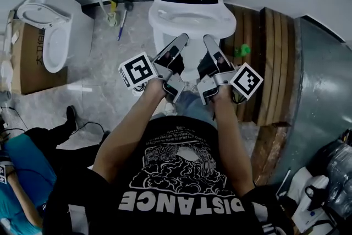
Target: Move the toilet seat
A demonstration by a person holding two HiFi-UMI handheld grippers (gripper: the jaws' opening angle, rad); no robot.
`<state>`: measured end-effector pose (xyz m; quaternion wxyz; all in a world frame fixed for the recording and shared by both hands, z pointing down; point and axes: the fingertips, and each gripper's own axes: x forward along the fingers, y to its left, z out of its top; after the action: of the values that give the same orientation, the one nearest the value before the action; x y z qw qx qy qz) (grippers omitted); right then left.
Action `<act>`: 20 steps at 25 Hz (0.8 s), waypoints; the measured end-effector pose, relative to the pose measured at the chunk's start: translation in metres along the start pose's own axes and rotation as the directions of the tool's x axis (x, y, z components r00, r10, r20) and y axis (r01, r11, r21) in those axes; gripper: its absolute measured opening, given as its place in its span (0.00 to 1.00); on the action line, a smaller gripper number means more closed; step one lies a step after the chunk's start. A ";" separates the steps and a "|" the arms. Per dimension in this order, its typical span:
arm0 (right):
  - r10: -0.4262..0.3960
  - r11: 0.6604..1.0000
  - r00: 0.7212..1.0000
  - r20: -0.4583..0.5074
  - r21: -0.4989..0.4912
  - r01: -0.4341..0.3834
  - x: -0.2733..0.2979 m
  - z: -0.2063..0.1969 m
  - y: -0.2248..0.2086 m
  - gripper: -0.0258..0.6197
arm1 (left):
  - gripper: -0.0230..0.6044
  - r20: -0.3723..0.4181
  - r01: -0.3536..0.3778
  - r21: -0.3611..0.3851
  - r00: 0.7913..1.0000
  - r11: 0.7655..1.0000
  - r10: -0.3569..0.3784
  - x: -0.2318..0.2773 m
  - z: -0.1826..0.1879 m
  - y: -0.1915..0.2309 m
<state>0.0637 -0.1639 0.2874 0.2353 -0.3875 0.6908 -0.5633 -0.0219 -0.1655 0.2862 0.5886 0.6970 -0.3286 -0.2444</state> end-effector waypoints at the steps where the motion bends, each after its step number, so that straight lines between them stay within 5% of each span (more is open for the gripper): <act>1: 0.014 1.000 1.000 -0.005 0.000 -0.014 0.001 0.002 0.004 0.21 | 0.22 0.004 0.008 0.011 1.000 1.000 -0.008 0.000 0.001 -0.004; 20: 0.138 0.983 0.985 -0.101 -0.109 -0.149 0.050 0.051 0.053 0.21 | 0.22 0.084 0.031 0.233 0.995 0.972 -0.051 0.042 0.054 -0.050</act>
<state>0.0592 -0.2310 0.2291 0.2202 -0.3231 0.7585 -0.5213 -0.0250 -0.2283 0.2287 0.4830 0.7558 -0.3662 -0.2475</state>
